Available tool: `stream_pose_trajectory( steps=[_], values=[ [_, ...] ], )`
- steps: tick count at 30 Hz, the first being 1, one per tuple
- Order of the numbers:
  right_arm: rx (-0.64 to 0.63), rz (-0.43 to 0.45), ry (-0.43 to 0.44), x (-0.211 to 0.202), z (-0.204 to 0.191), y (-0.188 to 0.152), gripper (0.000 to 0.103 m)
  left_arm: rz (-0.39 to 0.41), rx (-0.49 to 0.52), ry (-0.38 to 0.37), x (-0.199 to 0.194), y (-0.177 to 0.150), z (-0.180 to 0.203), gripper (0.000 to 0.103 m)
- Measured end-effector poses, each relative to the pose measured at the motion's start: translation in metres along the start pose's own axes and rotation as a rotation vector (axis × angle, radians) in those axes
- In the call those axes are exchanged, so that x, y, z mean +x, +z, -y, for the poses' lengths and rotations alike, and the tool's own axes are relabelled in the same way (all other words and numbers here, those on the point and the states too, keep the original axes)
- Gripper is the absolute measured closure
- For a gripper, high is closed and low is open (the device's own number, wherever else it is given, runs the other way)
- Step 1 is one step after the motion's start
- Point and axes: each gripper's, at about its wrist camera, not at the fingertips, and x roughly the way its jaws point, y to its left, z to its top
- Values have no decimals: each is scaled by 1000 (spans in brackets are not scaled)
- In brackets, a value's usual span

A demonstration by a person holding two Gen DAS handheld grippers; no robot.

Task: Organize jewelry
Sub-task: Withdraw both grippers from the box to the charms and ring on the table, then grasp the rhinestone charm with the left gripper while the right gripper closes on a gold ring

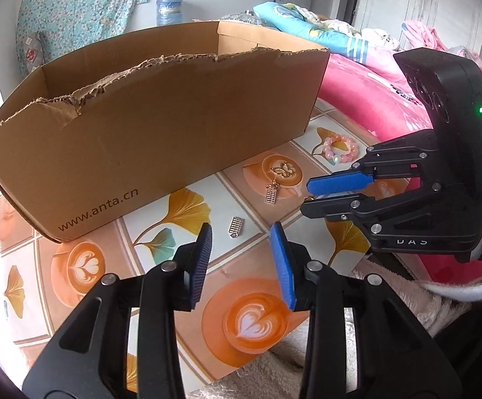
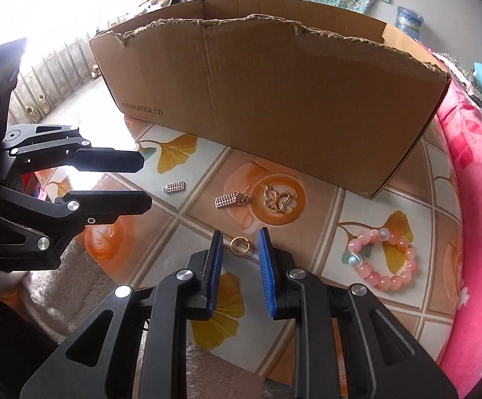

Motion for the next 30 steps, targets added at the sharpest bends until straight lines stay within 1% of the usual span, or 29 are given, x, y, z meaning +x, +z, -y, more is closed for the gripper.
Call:
stream_pose_trajectory(
  steps=[2,10,11,12,13,15,16,18,23,28,29,30],
  values=[
    [-4,1,22,1,0,1,91,1,6,-2,1,0,1,68],
    [54,18,66,-1,14,0,91,-5,10,-6,7,4,1,68],
    [64,22,71,-2,15,0,93,-6,12,-2,7,5,1,68],
    [76,27,78,-3,17,-1,97,-8,12,2,8,6,1,70],
    [87,31,85,-5,19,-1,97,-11,13,5,10,6,1,71],
    [108,46,98,-7,21,0,97,-22,19,21,13,8,1,76],
    [113,50,98,-8,22,0,97,-29,25,29,15,9,2,78],
    [118,55,95,-10,24,0,97,-48,41,46,19,11,4,83],
    [122,78,105,-18,26,-3,97,-89,69,87,26,10,8,86],
    [133,101,113,-29,32,-7,97,-91,62,100,28,13,7,90],
    [135,104,115,-30,33,-7,97,-90,64,100,28,13,7,92],
    [137,107,117,-31,33,-7,97,-90,66,99,28,13,7,98]
  ],
)
